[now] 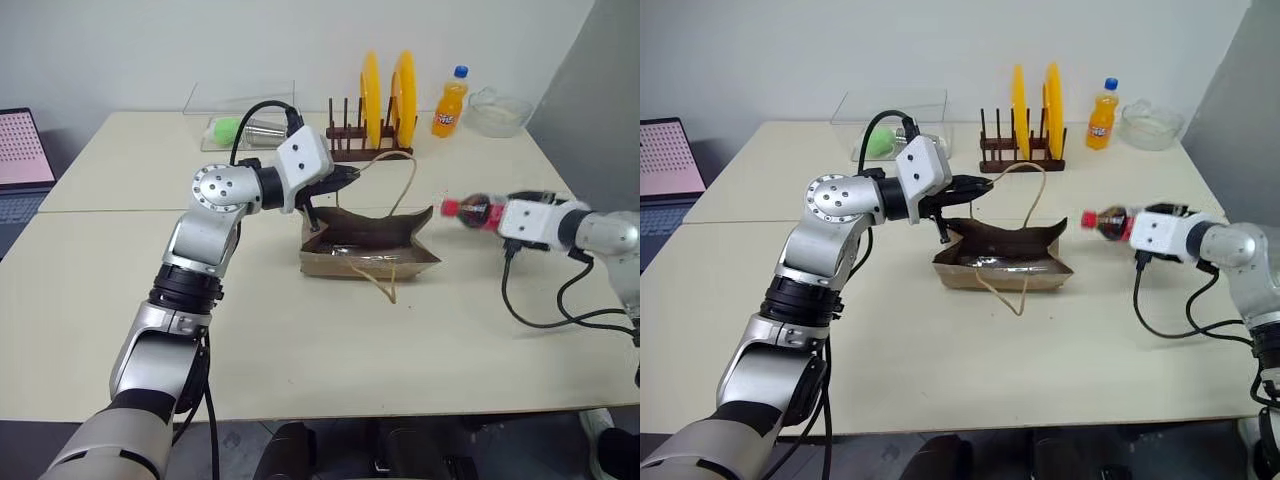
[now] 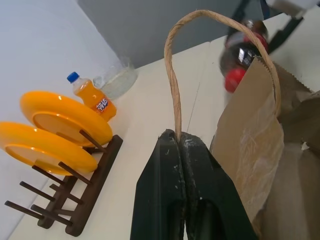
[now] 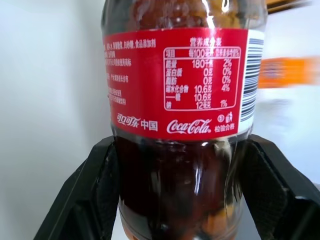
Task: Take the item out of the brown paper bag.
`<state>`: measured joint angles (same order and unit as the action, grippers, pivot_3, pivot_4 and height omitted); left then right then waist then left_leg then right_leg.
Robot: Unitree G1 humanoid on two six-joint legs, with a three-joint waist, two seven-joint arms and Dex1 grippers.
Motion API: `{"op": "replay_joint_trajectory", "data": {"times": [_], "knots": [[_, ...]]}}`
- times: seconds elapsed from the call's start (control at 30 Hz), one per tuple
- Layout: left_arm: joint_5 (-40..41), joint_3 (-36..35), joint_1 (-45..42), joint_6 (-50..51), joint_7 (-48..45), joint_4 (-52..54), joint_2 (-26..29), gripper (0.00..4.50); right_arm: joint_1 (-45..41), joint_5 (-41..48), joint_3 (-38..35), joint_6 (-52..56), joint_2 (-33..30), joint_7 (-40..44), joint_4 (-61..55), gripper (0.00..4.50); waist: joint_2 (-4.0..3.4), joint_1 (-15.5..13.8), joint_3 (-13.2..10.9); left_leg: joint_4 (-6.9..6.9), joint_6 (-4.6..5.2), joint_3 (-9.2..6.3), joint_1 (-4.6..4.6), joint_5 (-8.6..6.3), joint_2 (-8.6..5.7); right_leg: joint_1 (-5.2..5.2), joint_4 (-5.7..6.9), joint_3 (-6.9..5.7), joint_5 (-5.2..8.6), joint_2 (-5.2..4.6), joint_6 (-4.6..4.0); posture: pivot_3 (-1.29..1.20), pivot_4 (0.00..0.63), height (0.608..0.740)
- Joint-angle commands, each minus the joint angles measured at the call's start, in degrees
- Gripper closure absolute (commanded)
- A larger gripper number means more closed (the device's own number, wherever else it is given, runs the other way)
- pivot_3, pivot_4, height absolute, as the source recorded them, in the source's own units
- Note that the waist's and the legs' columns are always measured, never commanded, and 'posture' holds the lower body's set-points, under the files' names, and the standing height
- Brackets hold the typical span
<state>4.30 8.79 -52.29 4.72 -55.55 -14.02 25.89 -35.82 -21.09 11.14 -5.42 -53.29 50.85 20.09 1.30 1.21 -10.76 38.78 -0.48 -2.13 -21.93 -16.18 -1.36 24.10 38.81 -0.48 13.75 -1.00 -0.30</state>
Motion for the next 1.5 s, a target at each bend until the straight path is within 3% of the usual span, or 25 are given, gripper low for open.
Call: {"op": "replay_joint_trajectory", "data": {"times": [0.03, 0.13, 0.27, 0.5, 0.7, 0.8, 0.9, 1.0, 1.13, 1.37, 1.5], "knots": [[0.3, -0.4, -1.3, -0.5, 0.3, 1.4, 0.1, 4.50, -3.7, -0.7, 1.6, -0.1, -0.1, 2.7, 2.2, 1.56, 0.00, 0.1, 0.0, 0.01, 0.00, 0.01, 0.00, 0.00, 0.00, 0.01, 0.01, 0.01, 0.00, 0.00, 0.00, 0.00, 0.150, 0.740], [0.3, -0.5, -1.1, -0.4, 0.2, 1.7, 0.2, 4.50, -5.2, -1.8, 3.7, -1.0, 0.1, 3.4, 5.4, 1.56, 0.00, 0.1, 0.0, 0.02, -0.01, -0.02, -0.02, 0.01, -0.02, 0.01, 0.01, -0.01, 0.00, -0.02, 0.00, 0.00, 0.150, 0.740], [0.4, -0.5, -0.9, -0.4, 0.1, 2.1, 0.3, 4.50, -6.4, -1.3, 4.1, -1.3, 0.6, 3.8, 7.5, 0.19, 0.00, 0.1, 0.0, 0.02, -0.03, -0.04, -0.01, 0.02, -0.03, 0.00, 0.01, -0.02, 0.00, -0.03, 0.00, 0.00, 0.150, 0.740], [0.4, -0.3, -0.7, -0.5, -0.2, 1.8, 0.3, 4.50, -5.7, 3.2, 1.1, 1.4, -0.5, 7.6, 3.6, 0.08, 0.00, 0.1, 0.0, 0.02, -0.04, -0.04, -0.01, 0.02, -0.03, 0.00, 0.01, -0.02, 0.00, -0.03, 0.00, 0.00, 0.150, 0.740], [-0.1, -0.6, -0.2, 0.2, 1.2, 1.6, 0.2, 4.50, 5.9, 23.3, -16.5, 18.2, -6.0, 16.4, -23.4, 0.08, -0.03, -0.5, 0.0, 0.04, -0.03, -0.14, -0.07, 0.01, -0.02, -0.01, 0.00, -0.12, 0.00, -0.04, 0.00, 0.00, 0.150, 0.740], [0.3, -0.5, -0.9, 0.0, 0.4, 0.0, -0.1, 4.50, 19.2, 33.8, -29.6, 29.3, 0.1, 11.6, -43.4, 0.08, 0.01, -1.2, 0.0, 0.05, -0.02, -0.25, -0.04, 0.00, 0.00, -0.09, -0.04, -0.19, 0.01, -0.04, 0.02, 0.00, 0.150, 0.740], [-0.4, -0.5, -2.2, -1.3, 0.8, -3.1, -0.4, 4.50, 27.9, 38.0, -33.7, 35.7, 8.5, 2.9, -57.4, 0.08, 0.02, -1.3, 0.0, 0.07, -0.03, -0.31, -0.03, 0.00, -0.01, -0.12, 0.01, -0.22, 0.07, -0.04, 0.12, 0.00, 0.150, 0.740], [-0.7, -0.5, -3.8, -2.4, 0.7, -6.4, -0.8, 3.67, 35.2, 37.2, -31.7, 37.1, 16.6, -5.5, -66.5, 0.00, 0.02, -1.2, 0.0, 0.14, -0.03, -0.28, -0.03, 0.01, -0.04, -0.09, 0.06, -0.17, 0.18, -0.06, 0.31, 0.00, 0.150, 0.740], [-0.3, -0.5, -5.7, -2.6, -0.9, -9.4, -0.8, 2.40, 38.1, 34.9, -24.9, 37.1, 25.0, -15.6, -71.3, 0.00, 0.02, -1.0, 0.0, 0.13, -0.03, -0.21, 0.02, 0.01, -0.04, -0.09, 0.06, -0.13, 0.19, -0.05, 0.32, 0.00, 0.150, 0.740], [1.2, -3.0, -8.1, -1.8, -1.3, -10.2, 0.5, 0.20, 36.0, 30.6, -15.1, 35.1, 29.3, -22.8, -70.0, 0.00, 0.02, -1.0, 0.0, 0.09, -0.05, -0.21, 0.00, 0.02, -0.05, -0.04, 0.06, -0.14, 0.19, -0.03, 0.32, 0.00, 0.150, 0.740], [4.2, -6.7, -5.6, 1.9, -1.5, -4.1, 4.1, 0.05, 35.5, 30.7, -14.6, 33.0, 29.0, -23.2, -68.2, 0.00, 0.02, -0.8, 0.0, 0.07, -0.04, -0.24, 0.00, 0.02, -0.03, -0.03, 0.07, -0.16, 0.20, -0.01, 0.31, 0.00, 0.150, 0.740]]}}
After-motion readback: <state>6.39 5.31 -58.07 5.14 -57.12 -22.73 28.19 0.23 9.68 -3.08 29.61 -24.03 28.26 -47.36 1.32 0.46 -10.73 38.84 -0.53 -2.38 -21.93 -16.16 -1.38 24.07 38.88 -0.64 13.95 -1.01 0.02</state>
